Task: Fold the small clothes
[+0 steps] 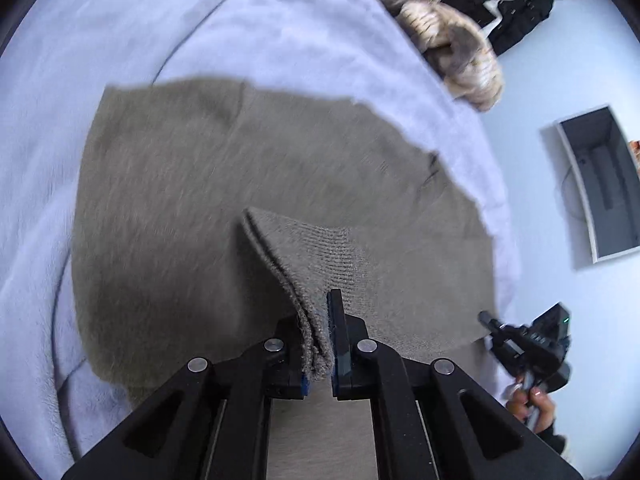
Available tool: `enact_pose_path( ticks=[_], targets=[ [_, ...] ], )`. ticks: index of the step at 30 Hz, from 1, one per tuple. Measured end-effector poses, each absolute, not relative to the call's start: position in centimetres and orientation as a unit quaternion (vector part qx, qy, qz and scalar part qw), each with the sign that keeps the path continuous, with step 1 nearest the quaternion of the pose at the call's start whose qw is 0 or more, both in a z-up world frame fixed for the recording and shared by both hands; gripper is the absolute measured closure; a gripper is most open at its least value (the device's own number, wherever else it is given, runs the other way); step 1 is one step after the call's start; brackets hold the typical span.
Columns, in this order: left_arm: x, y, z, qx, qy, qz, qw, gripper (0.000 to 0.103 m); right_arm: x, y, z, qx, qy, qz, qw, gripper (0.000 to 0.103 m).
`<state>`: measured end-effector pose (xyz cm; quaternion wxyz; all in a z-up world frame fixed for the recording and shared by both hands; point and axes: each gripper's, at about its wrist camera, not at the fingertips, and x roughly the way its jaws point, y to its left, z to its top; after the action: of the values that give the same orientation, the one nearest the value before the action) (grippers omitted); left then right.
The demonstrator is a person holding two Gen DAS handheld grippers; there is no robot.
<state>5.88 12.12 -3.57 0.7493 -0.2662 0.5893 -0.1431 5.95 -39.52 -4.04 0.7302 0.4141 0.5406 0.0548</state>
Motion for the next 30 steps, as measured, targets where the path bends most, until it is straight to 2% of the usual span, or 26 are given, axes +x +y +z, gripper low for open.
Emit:
enact_pose_path(
  ticks=[6,8,10,11,12,14,15,18,28,29,30],
  targets=[
    [5.1,12.6,-4.3,-0.254,0.592,-0.117,0.756,0.094,5.6,-39.5,-5.7,0.401,0.551,0.049,0.731,0.098],
    [4.8,13.1,-3.5,-0.228,0.596,-0.096,0.764,0.078,5.6,-39.3,-5.2,0.388,0.558,0.051,0.732,0.095],
    [4.5,13.5,-2.6,-0.203,0.594,-0.075,0.775,0.077,5.3,-39.3,-4.6,0.378,0.569,0.054,0.728,0.091],
    [4.3,13.9,-2.0,-0.185,0.595,-0.061,0.780,0.077,5.0,-39.3,-4.1,0.372,0.575,0.057,0.726,0.082],
    [4.2,14.1,-1.6,-0.175,0.596,-0.050,0.782,0.077,4.5,-39.2,-3.4,0.365,0.578,0.062,0.727,0.067],
    [3.8,14.9,-1.0,-0.173,0.595,-0.041,0.784,0.077,3.4,-39.0,-1.7,0.342,0.570,0.071,0.743,0.049],
    [3.6,15.2,-0.8,-0.175,0.592,-0.042,0.785,0.077,2.9,-39.0,-0.6,0.322,0.562,0.075,0.759,0.048],
    [3.8,14.5,0.0,-0.170,0.579,-0.057,0.795,0.077,3.5,-40.1,1.0,0.282,0.548,0.064,0.785,0.048],
    [5.5,9.8,-2.4,-0.149,0.587,-0.060,0.793,0.077,10.7,-44.3,-4.4,0.427,0.523,0.063,0.735,0.048],
    [5.4,9.8,-2.5,-0.148,0.585,-0.059,0.795,0.077,11.1,-44.3,-5.2,0.449,0.530,0.069,0.716,0.051],
    [5.3,9.7,-2.4,-0.146,0.586,-0.058,0.795,0.077,11.4,-44.1,-5.5,0.458,0.539,0.072,0.703,0.081]
  ],
)
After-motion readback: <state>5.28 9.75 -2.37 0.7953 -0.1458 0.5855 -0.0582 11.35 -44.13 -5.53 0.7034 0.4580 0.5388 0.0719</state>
